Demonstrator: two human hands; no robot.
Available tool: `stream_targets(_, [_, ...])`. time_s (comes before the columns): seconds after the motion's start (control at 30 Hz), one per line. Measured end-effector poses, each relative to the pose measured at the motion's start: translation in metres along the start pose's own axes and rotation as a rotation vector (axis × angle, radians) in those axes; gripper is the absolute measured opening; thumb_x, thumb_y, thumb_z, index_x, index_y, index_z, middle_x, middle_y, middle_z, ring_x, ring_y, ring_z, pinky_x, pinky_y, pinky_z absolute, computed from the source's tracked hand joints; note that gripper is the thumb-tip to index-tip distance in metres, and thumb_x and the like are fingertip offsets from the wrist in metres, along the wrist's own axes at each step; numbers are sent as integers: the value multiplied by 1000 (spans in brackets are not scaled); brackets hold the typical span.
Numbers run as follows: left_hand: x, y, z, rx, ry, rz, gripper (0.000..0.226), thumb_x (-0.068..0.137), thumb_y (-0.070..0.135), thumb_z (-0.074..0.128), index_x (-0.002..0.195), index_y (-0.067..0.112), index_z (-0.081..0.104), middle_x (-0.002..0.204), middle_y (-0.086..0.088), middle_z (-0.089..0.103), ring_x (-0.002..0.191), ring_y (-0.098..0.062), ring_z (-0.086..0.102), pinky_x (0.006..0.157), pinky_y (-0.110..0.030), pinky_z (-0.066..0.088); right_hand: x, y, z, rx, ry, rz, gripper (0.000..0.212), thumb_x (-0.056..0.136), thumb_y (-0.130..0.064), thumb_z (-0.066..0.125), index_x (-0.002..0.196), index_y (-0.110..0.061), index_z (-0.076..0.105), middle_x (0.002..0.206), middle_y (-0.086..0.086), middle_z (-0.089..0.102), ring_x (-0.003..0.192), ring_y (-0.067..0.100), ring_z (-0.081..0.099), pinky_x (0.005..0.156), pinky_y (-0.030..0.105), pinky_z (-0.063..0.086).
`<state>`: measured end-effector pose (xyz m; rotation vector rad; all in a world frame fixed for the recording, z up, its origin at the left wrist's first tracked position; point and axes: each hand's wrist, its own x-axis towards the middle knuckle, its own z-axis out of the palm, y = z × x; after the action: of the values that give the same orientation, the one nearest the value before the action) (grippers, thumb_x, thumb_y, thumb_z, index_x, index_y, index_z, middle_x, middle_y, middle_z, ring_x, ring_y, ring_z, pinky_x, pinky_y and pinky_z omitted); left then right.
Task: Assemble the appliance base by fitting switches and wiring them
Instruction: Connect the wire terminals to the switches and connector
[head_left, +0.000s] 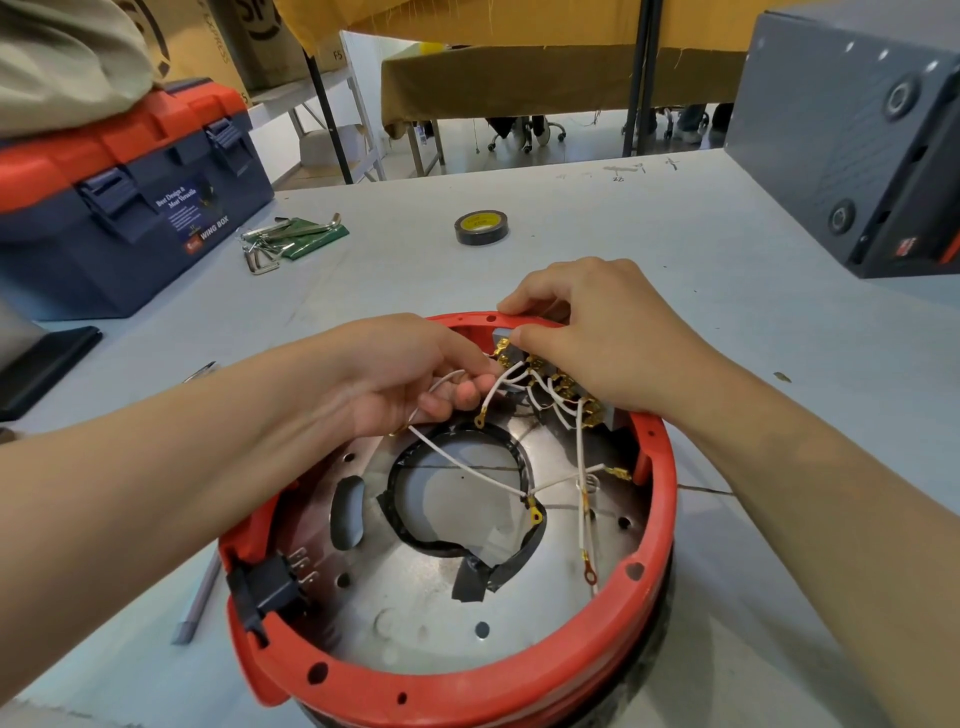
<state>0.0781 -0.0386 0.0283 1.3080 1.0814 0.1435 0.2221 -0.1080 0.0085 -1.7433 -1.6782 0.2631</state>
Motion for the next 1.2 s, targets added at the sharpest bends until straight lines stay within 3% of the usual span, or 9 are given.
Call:
stream_targets(0.3, [-1,-1,6,-66,34,28,17,88,-6,50,76,3,55,47,-2,52,32,-2,44,27,-9,26,0,-1,-1,-18,7,-9,22,87,-21,65,108,-22,71,105,-3,69,84,3,53,67,0,33])
stream_targets(0.47, [1,-5,10,-88,80,71,19,86,-11,48,76,3,55,50,-4,50,38,-4,42,30,-8,26,1,-1,-1,-25,6,-14,22,86,-22,66,108,-22,71,106,-3,69,87,3,53,65,4,35])
stream_targets(0.6, [0,-10,11,-73,88,129,20,83,-12,49,72,3,57,54,-5,51,41,-6,42,31,-11,28,1,-1,0,-10,2,-4,23,86,-24,67,109,-23,71,106,-3,69,85,2,52,68,-1,31])
stream_targets(0.77, [-3,-14,5,61,92,215,19,86,-5,56,68,0,61,56,-8,58,40,-6,47,35,-12,32,-1,-1,0,5,6,14,23,86,-25,66,108,-23,71,105,-4,68,86,5,54,69,2,33])
stream_targets(0.93, [-5,-18,3,258,182,345,17,85,5,64,68,1,66,53,-6,64,40,-6,53,39,-12,38,-1,-2,0,39,-4,45,22,86,-25,66,107,-25,70,82,-12,56,67,-3,50,61,4,33])
stream_targets(1.1, [-4,-19,-3,318,205,394,11,87,5,64,79,0,70,58,-5,68,47,-6,60,47,-13,48,-2,-1,0,49,-10,56,22,86,-24,66,108,-25,70,85,-10,58,68,-3,51,59,7,34])
stream_targets(1.2, [-6,-19,-9,662,320,533,13,86,16,66,78,11,74,53,4,67,46,0,59,51,-6,44,-2,-2,0,46,-14,55,23,87,-24,65,109,-25,69,86,-10,57,68,-3,51,59,6,34])
